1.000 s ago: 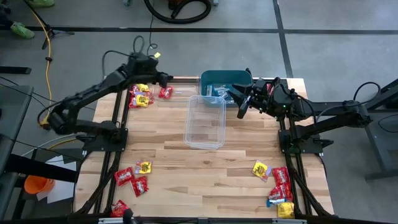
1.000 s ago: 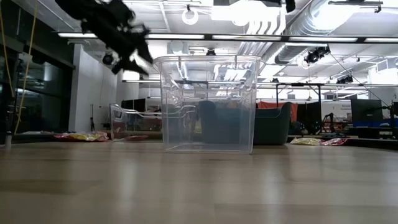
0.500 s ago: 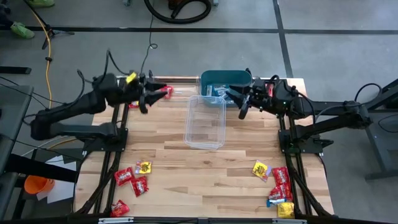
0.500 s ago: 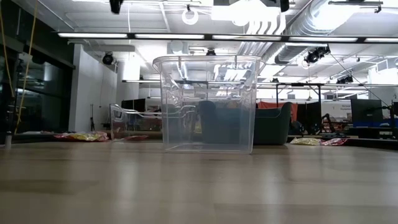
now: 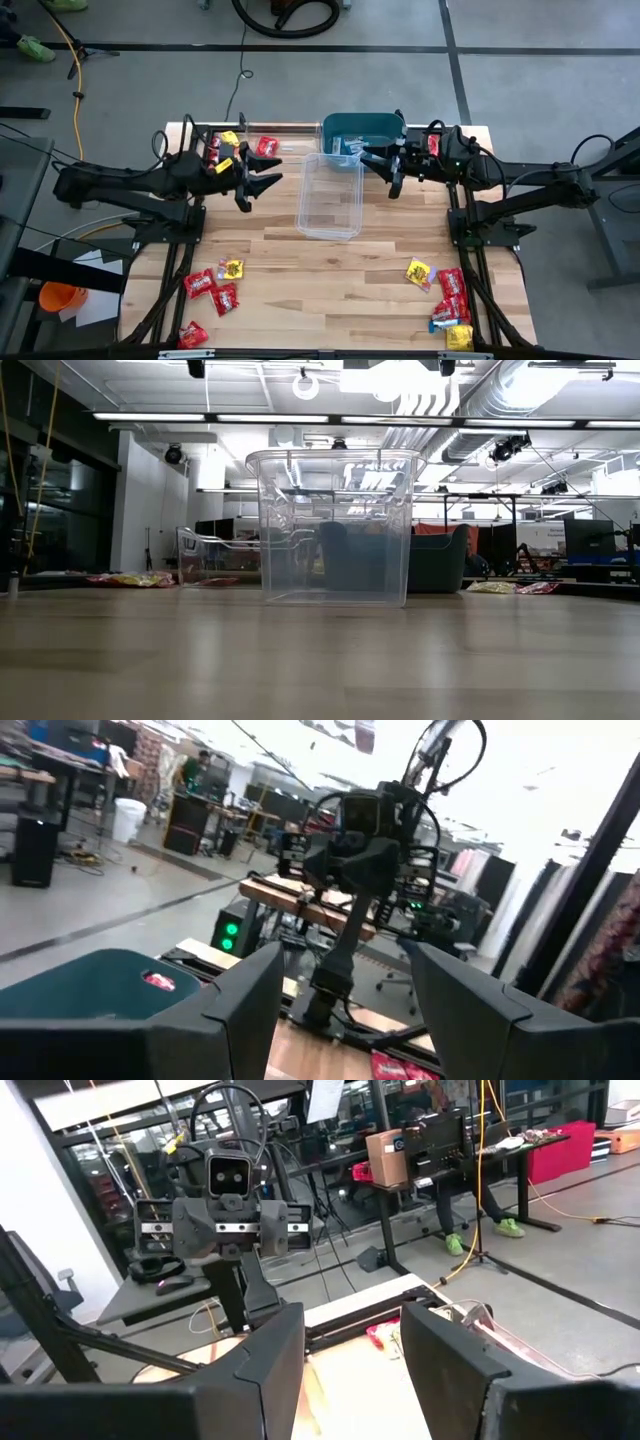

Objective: Sort candy
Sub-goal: Put the red candy into the transparent bin

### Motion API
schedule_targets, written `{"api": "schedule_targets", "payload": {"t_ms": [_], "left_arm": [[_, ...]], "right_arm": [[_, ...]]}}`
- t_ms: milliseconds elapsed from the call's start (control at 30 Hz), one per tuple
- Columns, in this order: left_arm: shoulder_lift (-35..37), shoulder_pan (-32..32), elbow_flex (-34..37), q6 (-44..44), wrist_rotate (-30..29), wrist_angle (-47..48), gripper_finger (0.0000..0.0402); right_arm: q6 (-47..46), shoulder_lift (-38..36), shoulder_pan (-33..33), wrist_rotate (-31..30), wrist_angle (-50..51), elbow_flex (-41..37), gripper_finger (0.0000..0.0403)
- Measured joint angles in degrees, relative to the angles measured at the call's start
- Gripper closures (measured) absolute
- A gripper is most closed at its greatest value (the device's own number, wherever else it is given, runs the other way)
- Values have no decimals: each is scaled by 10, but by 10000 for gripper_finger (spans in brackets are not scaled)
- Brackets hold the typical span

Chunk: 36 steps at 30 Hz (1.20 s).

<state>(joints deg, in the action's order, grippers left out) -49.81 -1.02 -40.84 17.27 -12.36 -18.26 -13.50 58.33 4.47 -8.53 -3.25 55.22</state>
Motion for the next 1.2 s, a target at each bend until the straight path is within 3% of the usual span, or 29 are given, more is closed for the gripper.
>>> {"api": "schedule_targets", "payload": {"t_ms": [333, 533, 600, 733, 867, 1067, 1200], "left_arm": [[10, 10, 0, 17, -3, 0, 193], [10, 10, 0, 20, -7, 0, 193], [10, 10, 0, 20, -9, 0, 193], [10, 10, 0, 21, -13, 0, 193], [10, 10, 0, 21, -20, 0, 193], [10, 10, 0, 21, -23, 0, 193], [10, 10, 0, 22, -23, 0, 193]], "right_arm": [[-20, -2, 1, -10, 18, 0, 240], [-88, -5, 36, -168, 161, 0, 240], [-157, -5, 73, -209, 248, 0, 240], [-292, -3, 184, -221, 435, 0, 240], [-346, 0, 297, -224, 555, -9, 240], [-348, 2, 423, -117, 484, -112, 240], [-422, 2, 479, -102, 402, -196, 240]]}}
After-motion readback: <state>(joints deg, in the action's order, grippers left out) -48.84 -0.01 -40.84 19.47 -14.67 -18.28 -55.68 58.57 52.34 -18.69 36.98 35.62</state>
